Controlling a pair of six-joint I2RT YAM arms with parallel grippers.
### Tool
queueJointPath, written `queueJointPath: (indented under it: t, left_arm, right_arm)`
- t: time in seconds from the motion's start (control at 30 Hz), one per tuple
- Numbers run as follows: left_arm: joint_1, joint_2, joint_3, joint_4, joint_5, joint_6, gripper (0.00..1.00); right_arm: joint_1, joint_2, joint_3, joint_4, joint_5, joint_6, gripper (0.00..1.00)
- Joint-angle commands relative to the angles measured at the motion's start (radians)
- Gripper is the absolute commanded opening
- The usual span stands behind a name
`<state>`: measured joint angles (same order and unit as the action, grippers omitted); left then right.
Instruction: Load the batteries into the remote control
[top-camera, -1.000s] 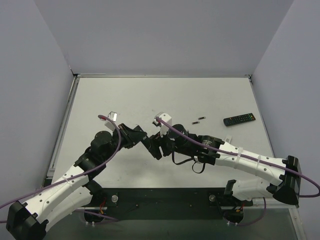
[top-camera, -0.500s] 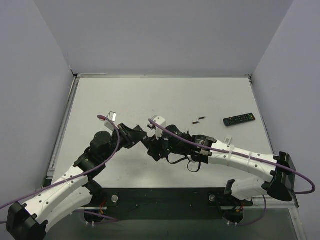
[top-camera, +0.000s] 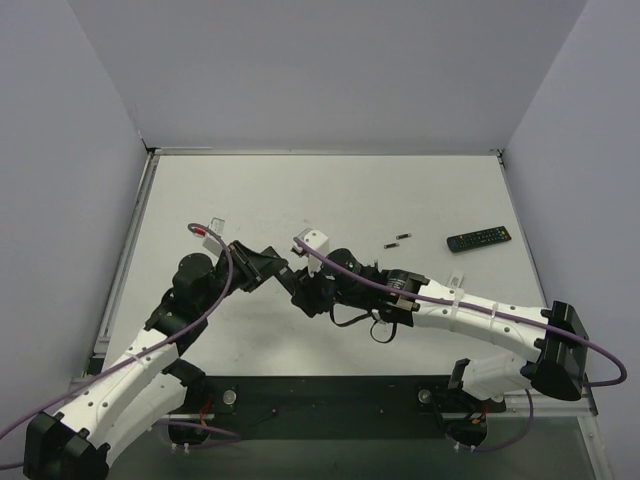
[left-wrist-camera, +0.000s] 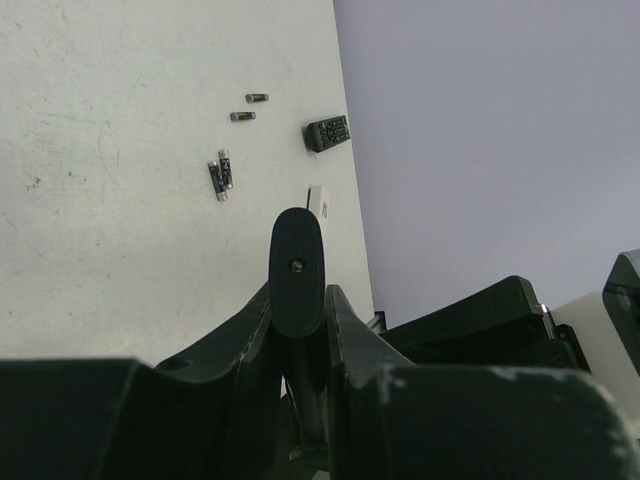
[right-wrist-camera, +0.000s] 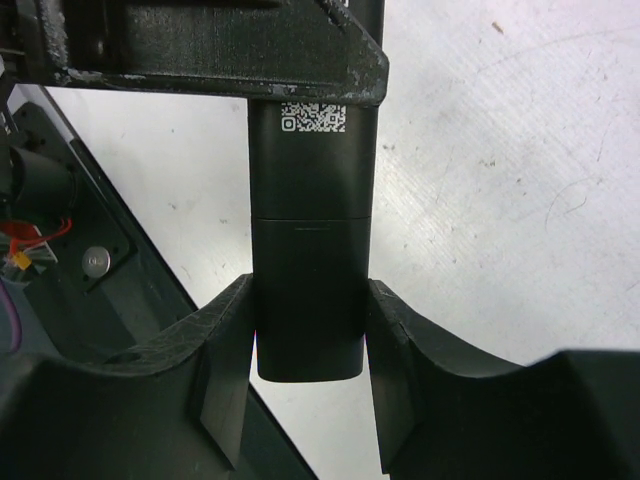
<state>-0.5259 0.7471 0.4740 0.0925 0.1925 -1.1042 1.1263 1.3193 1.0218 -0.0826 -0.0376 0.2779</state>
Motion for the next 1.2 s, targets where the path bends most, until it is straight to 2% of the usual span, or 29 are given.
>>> queueJointPath:
  t: [0.0,0.23,0.73,0.97,1.17]
  left_arm:
    - [0.141,0.026,0.07,0.075,-0.096,0.07,0.0]
    - [0.162,0.07,0.12,0.096,-0.222,0.153,0.0]
    - [0.205,0.097,0.063,0.197,-0.326,0.06,0.0]
    - [0.196,0.106,-0.003,0.253,-0.229,0.162,0.0]
    - [0.181,0.075,-0.13,0.231,-0.125,0.164,0.0]
  right_arm:
    - [0.026,-0.012,-0.051,-0.138,-0.019,-0.011,0.2]
    - [0.066,-0.029,-0.107,-0.207,0.013,0.015,0.21]
    - [0.067,-0.089,-0.2,-0.217,0.025,0.052,0.21]
    - [0.053,-0.163,-0.209,-0.238,0.157,0.136,0.22]
    - [-0.002,-0.276,-0.227,-0.238,0.222,0.187,0.22]
